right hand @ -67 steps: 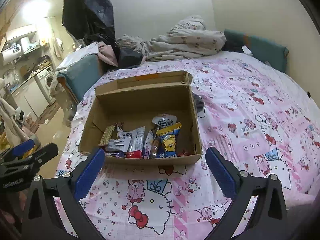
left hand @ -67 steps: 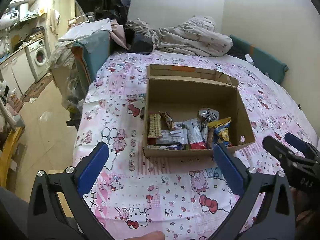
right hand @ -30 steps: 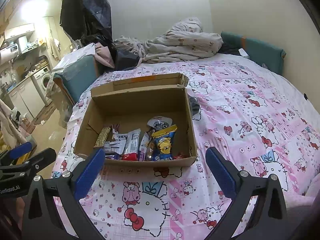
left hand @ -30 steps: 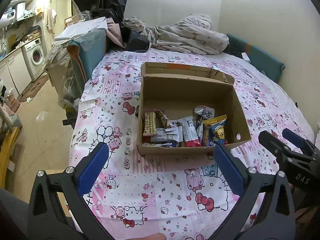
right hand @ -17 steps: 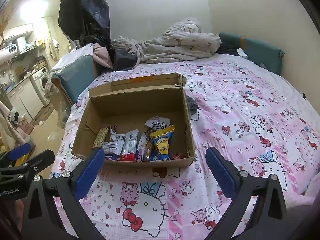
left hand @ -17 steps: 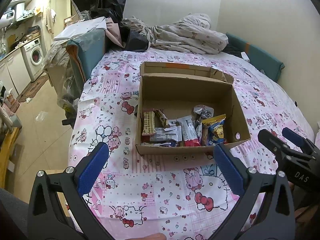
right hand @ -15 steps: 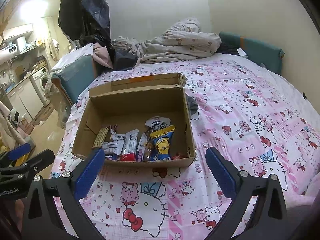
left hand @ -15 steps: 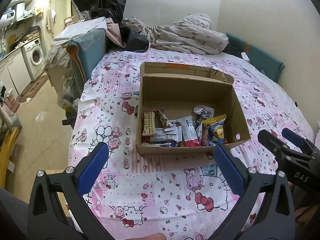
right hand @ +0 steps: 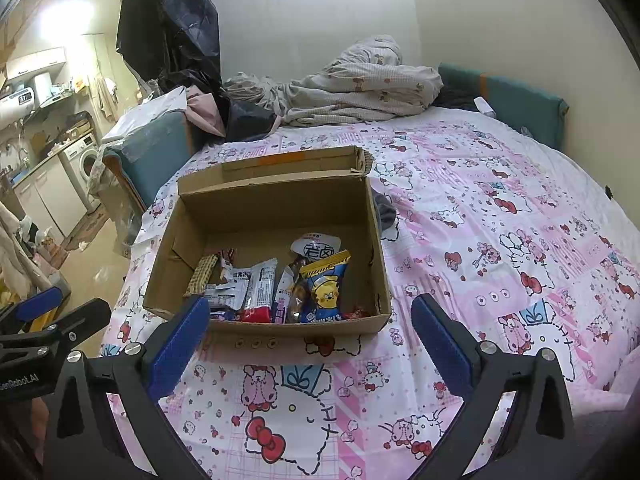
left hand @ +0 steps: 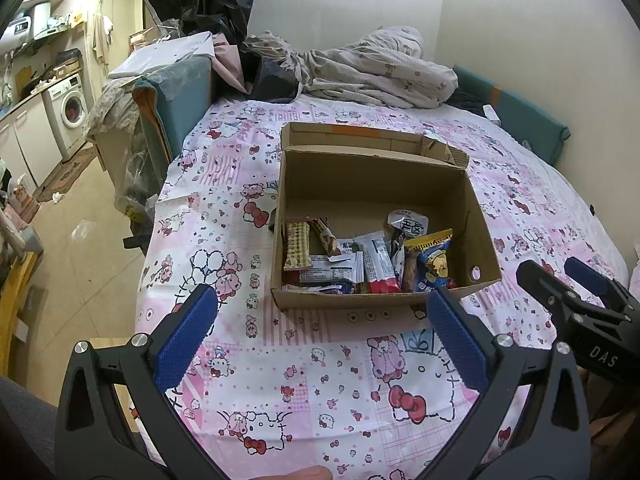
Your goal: Organize snacks
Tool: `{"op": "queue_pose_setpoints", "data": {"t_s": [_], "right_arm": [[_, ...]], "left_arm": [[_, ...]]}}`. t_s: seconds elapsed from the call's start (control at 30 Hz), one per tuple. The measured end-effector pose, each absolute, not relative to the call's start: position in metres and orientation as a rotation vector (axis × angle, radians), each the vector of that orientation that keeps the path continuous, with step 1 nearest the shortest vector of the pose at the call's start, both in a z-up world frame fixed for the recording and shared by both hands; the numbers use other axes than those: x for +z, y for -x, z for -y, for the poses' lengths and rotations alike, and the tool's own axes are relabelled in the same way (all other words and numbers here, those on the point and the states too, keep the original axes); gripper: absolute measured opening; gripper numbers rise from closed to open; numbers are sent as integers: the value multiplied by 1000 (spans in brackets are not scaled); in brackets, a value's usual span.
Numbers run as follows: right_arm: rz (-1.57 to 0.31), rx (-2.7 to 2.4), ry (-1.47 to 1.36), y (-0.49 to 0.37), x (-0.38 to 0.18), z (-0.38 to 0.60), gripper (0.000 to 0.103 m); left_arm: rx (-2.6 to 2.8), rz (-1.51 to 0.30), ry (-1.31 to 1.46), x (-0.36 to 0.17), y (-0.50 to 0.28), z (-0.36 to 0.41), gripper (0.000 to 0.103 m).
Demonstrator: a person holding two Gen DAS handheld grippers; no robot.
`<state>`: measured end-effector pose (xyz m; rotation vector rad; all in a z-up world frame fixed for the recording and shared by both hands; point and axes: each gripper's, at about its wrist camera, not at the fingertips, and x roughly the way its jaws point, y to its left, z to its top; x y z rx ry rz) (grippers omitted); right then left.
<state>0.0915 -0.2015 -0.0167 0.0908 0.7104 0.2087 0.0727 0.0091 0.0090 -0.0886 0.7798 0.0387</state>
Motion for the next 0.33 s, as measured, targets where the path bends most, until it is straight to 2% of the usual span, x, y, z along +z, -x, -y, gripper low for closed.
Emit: {"op": "queue_pose_setpoints", "data": {"t_s": [0.33], "right_arm": [[-710,207,-92,-91,-16,202,103]], "left_arm": [[35,-781,88,7,-73,-8,103]]}}
